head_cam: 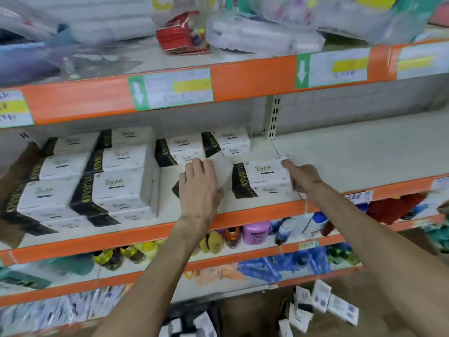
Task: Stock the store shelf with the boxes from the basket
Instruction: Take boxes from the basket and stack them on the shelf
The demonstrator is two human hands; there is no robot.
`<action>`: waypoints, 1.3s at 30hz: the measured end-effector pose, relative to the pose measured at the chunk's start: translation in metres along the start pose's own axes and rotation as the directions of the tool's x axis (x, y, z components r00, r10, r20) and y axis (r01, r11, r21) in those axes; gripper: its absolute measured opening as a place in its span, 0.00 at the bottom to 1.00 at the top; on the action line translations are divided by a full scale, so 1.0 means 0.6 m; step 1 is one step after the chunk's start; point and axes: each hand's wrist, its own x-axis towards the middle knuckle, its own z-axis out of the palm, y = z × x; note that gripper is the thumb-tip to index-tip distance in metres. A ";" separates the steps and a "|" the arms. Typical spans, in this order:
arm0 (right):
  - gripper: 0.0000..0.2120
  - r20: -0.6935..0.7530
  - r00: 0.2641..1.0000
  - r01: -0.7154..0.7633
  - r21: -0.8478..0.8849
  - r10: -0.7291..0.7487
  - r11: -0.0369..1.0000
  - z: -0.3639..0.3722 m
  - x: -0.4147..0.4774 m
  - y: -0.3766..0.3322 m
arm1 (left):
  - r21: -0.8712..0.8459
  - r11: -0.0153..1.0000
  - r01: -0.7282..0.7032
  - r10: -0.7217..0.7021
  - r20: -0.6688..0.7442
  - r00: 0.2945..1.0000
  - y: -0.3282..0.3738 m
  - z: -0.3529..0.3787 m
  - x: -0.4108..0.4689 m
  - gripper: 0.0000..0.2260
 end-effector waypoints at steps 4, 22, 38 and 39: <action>0.19 0.000 0.995 0.098 -0.182 -0.100 0.978 -0.009 0.022 0.015 | 0.013 1.000 0.011 -0.013 0.128 0.992 -0.001 0.050 -0.009 0.32; 0.19 0.068 0.969 0.247 -0.291 -0.237 0.924 -0.018 0.008 0.052 | -0.308 0.870 0.386 -0.161 0.562 0.812 -0.123 0.068 0.067 0.41; 0.23 0.131 0.925 0.374 -0.151 -0.357 0.915 0.046 -0.007 0.030 | -0.210 0.900 0.382 -0.290 0.364 0.885 -0.125 0.053 -0.024 0.28; 0.22 0.133 0.915 0.401 -0.183 -0.381 0.898 0.049 -0.005 0.030 | -0.263 0.885 0.385 -0.282 0.356 0.891 -0.127 0.055 -0.030 0.27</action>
